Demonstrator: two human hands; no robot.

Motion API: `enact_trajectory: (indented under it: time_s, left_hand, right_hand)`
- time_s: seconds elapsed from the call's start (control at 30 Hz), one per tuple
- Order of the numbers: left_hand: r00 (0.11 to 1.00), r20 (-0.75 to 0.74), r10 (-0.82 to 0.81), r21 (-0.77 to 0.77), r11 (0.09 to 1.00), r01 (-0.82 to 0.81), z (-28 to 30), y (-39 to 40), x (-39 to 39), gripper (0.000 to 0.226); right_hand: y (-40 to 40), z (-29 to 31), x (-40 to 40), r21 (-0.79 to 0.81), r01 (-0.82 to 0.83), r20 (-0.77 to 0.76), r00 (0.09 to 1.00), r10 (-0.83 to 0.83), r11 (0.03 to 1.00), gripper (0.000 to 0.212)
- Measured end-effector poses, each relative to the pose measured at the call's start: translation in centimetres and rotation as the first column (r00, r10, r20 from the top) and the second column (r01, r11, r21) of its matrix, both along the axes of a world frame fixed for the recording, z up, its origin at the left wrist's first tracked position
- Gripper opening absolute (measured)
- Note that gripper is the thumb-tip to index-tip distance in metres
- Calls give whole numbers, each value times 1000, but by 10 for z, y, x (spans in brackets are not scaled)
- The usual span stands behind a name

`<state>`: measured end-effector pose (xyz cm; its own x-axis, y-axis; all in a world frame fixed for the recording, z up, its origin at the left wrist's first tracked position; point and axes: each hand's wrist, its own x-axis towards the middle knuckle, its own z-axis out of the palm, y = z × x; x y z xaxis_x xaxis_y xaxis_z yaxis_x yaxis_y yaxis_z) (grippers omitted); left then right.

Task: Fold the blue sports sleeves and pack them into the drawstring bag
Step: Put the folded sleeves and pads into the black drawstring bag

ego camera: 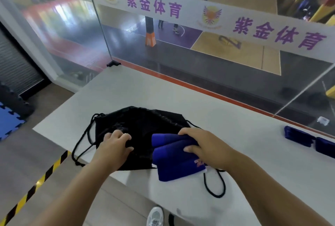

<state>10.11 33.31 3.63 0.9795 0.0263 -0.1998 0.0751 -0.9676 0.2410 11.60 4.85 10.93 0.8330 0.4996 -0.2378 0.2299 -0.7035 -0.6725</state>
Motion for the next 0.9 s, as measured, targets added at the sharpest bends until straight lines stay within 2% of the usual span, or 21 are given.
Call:
enact_trajectory:
  time_s: [0.1,0.17,0.23,0.33,0.4,0.47,0.57,0.6,0.67,0.73,0.8,0.9]
  left_hand:
    - [995,-96,25,37,999,-21,-6,19,16,46]
    - [987,-158,25,-3,1000,-26,-12,25,23,51]
    - [984,-179,21,-63,997,-33,-18,28,26,55]
    - [987,-162,12,-101,994,-29,-25,29,28,56]
    - [988,-156,1,-106,994,-18,-26,29,28,56]
    - [990,-142,-25,-112,994,9,-26,29,28,56]
    - [991,-120,-55,-125,991,40,-26,29,29,58]
    - [991,-119,-64,-121,991,50,-27,29,29,58]
    - [989,-124,-76,-113,992,62,-26,28,30,58]
    - [988,-134,-73,-104,993,59,-25,26,32,58]
    - [988,-135,-72,-95,994,60,-25,24,32,58]
    - [987,-135,-82,-88,994,71,-25,22,32,59]
  right_hand:
    - [30,-20,20,33,32,-44,999,-31,999,29]
    - [45,-32,31,102,84,-142,987,-69,991,24]
    - [55,-48,41,158,174,-237,962,-133,972,20]
    - [63,-75,52,141,369,-346,888,-303,919,17]
    - [68,-90,55,79,460,-322,851,-414,884,18]
    - [74,-101,52,-47,461,-163,871,-462,886,30]
    - [82,-107,41,-238,412,217,905,-366,879,43]
    - [82,-106,39,-317,380,350,899,-265,869,41]
    - [80,-109,38,-388,309,489,867,-90,868,36]
    - [76,-115,38,-321,147,506,862,39,936,31]
    - [73,-118,36,-261,-27,416,899,138,965,29]
    - [72,-121,31,-364,-115,283,932,227,924,42]
